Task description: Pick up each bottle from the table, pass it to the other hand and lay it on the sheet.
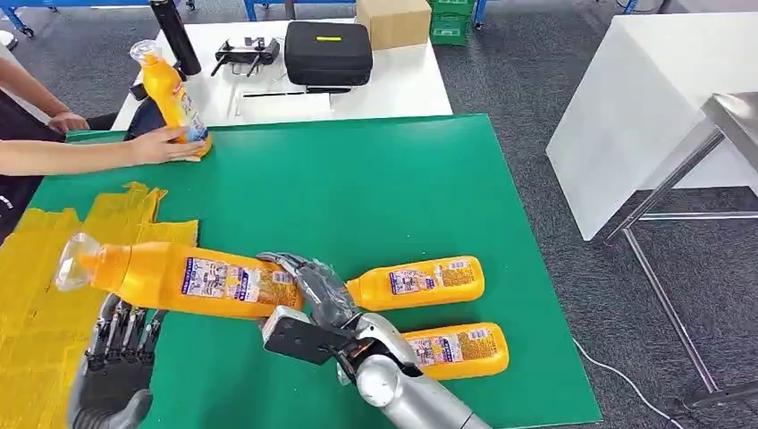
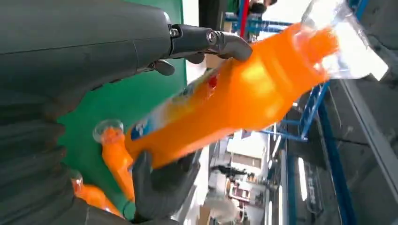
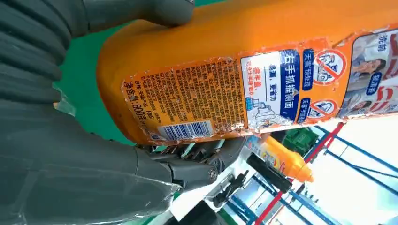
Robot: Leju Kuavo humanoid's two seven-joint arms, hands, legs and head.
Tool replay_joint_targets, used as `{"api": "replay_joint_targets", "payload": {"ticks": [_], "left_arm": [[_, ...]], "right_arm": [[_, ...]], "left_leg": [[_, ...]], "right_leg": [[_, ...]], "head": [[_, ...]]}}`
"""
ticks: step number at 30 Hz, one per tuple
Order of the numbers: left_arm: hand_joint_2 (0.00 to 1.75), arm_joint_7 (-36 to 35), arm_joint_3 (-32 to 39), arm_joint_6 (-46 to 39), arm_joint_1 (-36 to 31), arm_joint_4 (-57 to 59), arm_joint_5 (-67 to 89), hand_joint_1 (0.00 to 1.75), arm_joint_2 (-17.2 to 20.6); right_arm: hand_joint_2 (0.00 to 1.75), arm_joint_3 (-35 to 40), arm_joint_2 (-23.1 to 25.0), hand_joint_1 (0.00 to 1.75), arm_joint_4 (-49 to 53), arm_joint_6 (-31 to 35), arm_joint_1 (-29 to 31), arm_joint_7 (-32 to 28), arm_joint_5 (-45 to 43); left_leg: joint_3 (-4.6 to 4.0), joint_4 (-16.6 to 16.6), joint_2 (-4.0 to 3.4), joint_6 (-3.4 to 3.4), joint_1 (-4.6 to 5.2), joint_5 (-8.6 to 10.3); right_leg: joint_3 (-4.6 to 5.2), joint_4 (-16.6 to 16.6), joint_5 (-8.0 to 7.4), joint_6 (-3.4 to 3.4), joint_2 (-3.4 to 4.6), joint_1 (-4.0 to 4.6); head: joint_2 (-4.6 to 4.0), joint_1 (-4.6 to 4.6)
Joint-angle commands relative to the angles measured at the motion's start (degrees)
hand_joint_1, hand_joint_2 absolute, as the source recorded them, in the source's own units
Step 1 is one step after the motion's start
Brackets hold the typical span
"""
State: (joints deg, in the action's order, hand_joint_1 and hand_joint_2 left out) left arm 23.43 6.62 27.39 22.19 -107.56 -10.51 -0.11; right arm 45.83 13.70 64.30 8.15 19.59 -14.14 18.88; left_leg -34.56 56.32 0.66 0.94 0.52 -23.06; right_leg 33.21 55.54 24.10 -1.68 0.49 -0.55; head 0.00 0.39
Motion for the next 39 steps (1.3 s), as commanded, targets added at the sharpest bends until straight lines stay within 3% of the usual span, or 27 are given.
{"api": "replay_joint_targets", "payload": {"ticks": [1,6,11,23,24,39], "left_arm": [[1.75,-0.2,-4.4,-0.4,0.0,0.9,-1.0,0.00,3.3],[1.75,-0.4,-4.1,-1.9,-1.1,2.5,-1.4,0.00,3.4],[1.75,-1.1,-3.3,-2.6,-1.7,3.6,-3.1,0.00,3.6],[1.75,-0.8,-0.5,-1.9,-2.2,4.8,-3.6,0.00,2.3],[1.75,-0.5,-0.4,-1.5,-2.3,4.8,-3.8,1.75,2.2],[1.75,3.4,0.7,-1.2,-2.3,3.6,-1.3,1.75,-0.6]], "right_arm": [[1.75,4.5,0.8,1.75,-4.3,-2.0,1.8,0.8,1.3],[1.75,11.8,3.7,1.75,-7.2,-4.1,0.9,0.3,3.1],[1.75,18.7,3.2,1.75,-7.6,-6.5,1.8,-1.9,2.1],[1.75,21.8,2.4,1.75,-6.6,-7.5,1.9,-2.8,1.3],[1.75,21.7,2.3,1.75,-6.6,-7.5,1.9,-2.8,1.1],[1.75,17.9,0.8,1.75,-5.0,-6.4,0.7,-2.4,0.0]], "left_leg": [[0.15,0.0,-0.04,-0.09,-0.03,-0.05],[0.19,-0.1,-0.07,-0.11,-0.03,-0.05],[0.33,0.0,-0.03,-0.15,-0.10,-0.12],[0.22,-0.1,0.04,-0.10,-0.07,-0.04],[0.29,-0.1,0.06,-0.14,-0.11,-0.09],[0.17,-0.1,0.07,-0.07,-0.07,-0.02]], "right_leg": [[-0.17,0.0,0.05,0.04,-0.03,0.04],[-0.18,-0.1,0.05,0.06,0.00,0.04],[-0.36,-0.1,0.12,0.09,-0.07,0.11],[-0.25,-0.1,0.07,0.07,-0.11,0.11],[-0.36,-0.1,0.12,0.10,-0.15,0.16],[-0.21,-0.1,0.05,0.04,-0.13,0.10]], "head": [[0.00,0.00],[0.00,0.00],[0.00,0.00],[0.00,0.00],[0.00,0.00],[0.00,0.00]]}}
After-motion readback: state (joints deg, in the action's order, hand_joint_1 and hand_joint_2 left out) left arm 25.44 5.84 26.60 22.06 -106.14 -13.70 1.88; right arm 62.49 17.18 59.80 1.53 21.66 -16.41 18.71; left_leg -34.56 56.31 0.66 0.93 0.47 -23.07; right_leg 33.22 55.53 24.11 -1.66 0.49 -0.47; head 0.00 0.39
